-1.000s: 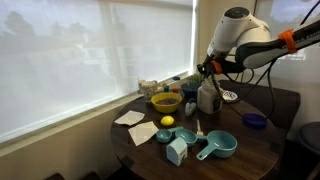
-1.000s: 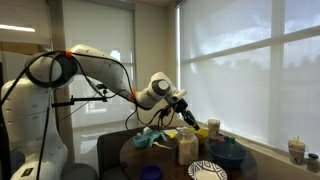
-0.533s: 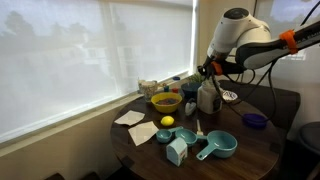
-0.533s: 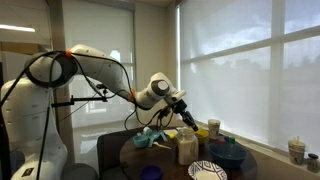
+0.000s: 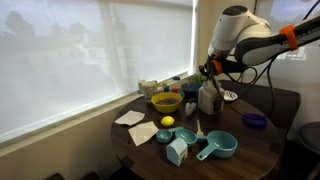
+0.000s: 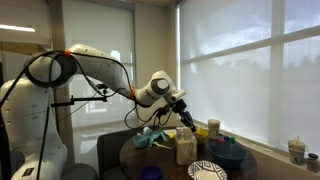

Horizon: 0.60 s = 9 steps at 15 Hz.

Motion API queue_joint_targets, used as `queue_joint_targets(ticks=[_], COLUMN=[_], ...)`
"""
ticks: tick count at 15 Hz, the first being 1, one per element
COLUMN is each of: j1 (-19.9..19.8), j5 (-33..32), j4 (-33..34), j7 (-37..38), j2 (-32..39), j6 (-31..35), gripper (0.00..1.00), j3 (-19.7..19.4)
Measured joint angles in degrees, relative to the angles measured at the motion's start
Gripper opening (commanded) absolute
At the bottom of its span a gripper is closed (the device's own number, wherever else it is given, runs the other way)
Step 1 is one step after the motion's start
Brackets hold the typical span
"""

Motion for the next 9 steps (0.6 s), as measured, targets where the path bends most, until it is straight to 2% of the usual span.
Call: queue_joint_targets(ticks=[9], j1=[0.0], j5=[7.2], j4=[2.6], j7=[-1.1], j2=[0.0], j6=[-6.7], gripper=[0.03], j3=[-0.6])
